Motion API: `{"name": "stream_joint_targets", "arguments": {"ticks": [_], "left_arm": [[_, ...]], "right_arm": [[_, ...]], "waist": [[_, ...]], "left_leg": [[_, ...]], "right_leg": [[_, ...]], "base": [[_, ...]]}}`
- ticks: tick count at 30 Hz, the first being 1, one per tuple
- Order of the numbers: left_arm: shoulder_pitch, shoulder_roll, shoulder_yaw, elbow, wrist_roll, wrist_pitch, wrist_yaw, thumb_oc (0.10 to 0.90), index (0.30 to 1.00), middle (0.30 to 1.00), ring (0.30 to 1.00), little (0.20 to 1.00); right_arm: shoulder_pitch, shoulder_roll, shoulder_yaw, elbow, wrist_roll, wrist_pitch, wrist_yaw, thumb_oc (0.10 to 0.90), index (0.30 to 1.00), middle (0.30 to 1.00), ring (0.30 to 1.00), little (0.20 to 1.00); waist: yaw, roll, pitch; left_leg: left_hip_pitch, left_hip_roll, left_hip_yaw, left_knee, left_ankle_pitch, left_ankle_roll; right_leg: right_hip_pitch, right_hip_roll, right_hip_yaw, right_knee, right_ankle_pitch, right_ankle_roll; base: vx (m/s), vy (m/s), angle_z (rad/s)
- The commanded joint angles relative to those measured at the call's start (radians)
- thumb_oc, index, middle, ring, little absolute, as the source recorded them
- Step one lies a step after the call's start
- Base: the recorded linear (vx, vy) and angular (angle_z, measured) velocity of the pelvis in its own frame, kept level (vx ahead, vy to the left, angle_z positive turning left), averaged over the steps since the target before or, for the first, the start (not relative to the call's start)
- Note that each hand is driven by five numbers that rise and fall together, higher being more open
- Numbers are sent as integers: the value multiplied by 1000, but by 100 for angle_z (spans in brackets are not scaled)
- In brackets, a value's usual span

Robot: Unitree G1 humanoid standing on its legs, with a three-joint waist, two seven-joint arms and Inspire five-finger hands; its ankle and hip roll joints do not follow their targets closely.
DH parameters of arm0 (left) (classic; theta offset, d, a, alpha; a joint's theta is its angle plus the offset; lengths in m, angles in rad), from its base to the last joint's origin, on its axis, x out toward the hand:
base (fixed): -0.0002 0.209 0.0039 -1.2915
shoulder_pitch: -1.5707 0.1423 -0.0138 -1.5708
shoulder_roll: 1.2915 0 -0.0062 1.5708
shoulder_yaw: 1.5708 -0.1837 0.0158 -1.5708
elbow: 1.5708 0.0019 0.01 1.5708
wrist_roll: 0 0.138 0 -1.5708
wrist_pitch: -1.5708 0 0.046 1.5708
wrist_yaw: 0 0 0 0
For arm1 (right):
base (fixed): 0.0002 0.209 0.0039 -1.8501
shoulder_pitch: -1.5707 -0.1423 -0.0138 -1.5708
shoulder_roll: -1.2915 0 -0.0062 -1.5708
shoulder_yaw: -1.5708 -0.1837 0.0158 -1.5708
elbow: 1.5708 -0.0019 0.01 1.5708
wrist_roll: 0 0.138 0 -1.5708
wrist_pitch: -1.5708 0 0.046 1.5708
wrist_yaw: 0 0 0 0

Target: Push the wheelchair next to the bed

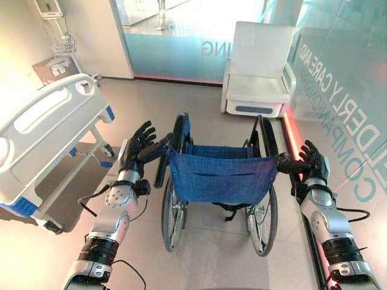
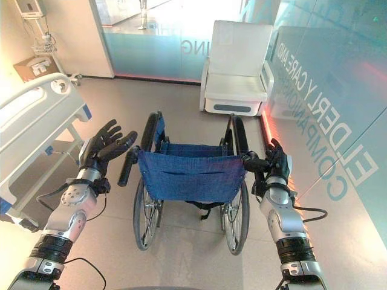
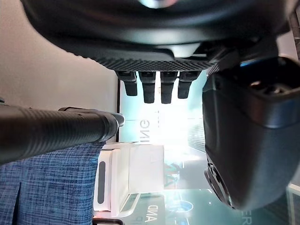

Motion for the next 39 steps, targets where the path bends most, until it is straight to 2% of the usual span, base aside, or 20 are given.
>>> {"name": "stream_joint_targets", "arguments": {"ticks": [1, 4, 8, 10, 13, 19, 26, 33, 39], "left_arm": [[-76, 10, 27, -83, 8, -135, -19, 800, 900, 900, 900, 900], [-75, 12, 31, -93, -18, -128, -37, 800, 900, 900, 900, 900], [-68, 24, 44, -137, -30, -114, -54, 800, 900, 900, 900, 900], [-69, 34, 46, -149, -34, -107, -55, 800, 900, 900, 900, 900], [-72, 73, 60, -196, -51, -81, -56, 800, 900, 900, 900, 900], [-86, 131, 85, -225, -67, -58, -47, 800, 900, 900, 900, 900], [-102, 179, 108, -214, -94, -58, -52, 800, 900, 900, 900, 900], [-96, 182, 120, -222, -109, -59, -51, 800, 900, 900, 900, 900], [-93, 174, 107, -209, -106, -11, -76, 800, 900, 900, 900, 900]], "right_arm": [[27, 18, 31, 21, 52, 35, 73, 800, 900, 900, 900, 900], [29, 10, 31, 18, 85, 72, 111, 800, 900, 900, 900, 900], [49, -8, 21, 9, 181, 172, 176, 800, 900, 900, 900, 900], [50, -22, 18, 8, 186, 199, 188, 800, 900, 900, 900, 900], [42, -96, -2, -11, 164, 294, 239, 800, 900, 900, 900, 900], [3, -215, -35, -37, 173, 390, 302, 800, 900, 900, 900, 900], [-29, -269, -66, -70, 219, 432, 315, 800, 900, 900, 900, 900], [-25, -252, -87, -120, 233, 377, 301, 800, 900, 900, 900, 900], [-48, -236, -83, -139, 244, 372, 273, 800, 900, 900, 900, 900]], "waist": [[22, -2, -57], [22, -3, -56], [23, -8, -55], [23, -9, -55], [21, -16, -50], [15, -26, -43], [9, -29, -50], [6, -27, -53], [13, -24, -58]], "left_leg": [[-27, -31, 11, 3, -21, -25], [-27, -31, 12, 3, -21, -26], [-28, -30, 9, 3, -19, -29], [-28, -30, 8, 3, -18, -30], [-30, -29, 4, 3, -16, -34], [-28, -28, 0, 3, -15, -38], [-27, -27, 3, 3, -17, -39], [-25, -27, 3, 3, -21, -36], [-25, -26, 3, 3, -22, -36]], "right_leg": [[-15, -24, -20, 1, 42, 23], [-14, -24, -23, 1, 41, 24], [-14, -23, -28, 1, 41, 25], [-14, -23, -29, 1, 41, 25], [-13, -19, -27, 1, 42, 25], [-9, -14, -23, 1, 41, 24], [-9, -11, -19, 1, 36, 24], [-7, -8, -9, 1, 33, 22], [-7, -11, -13, 1, 31, 25]], "base": [[0, 0, 0], [0, 0, 0], [0, 0, 0], [0, 0, 0], [0, 0, 0], [0, -7, 2], [0, 0, 0], [0, 0, 0], [0, 0, 0]]}}
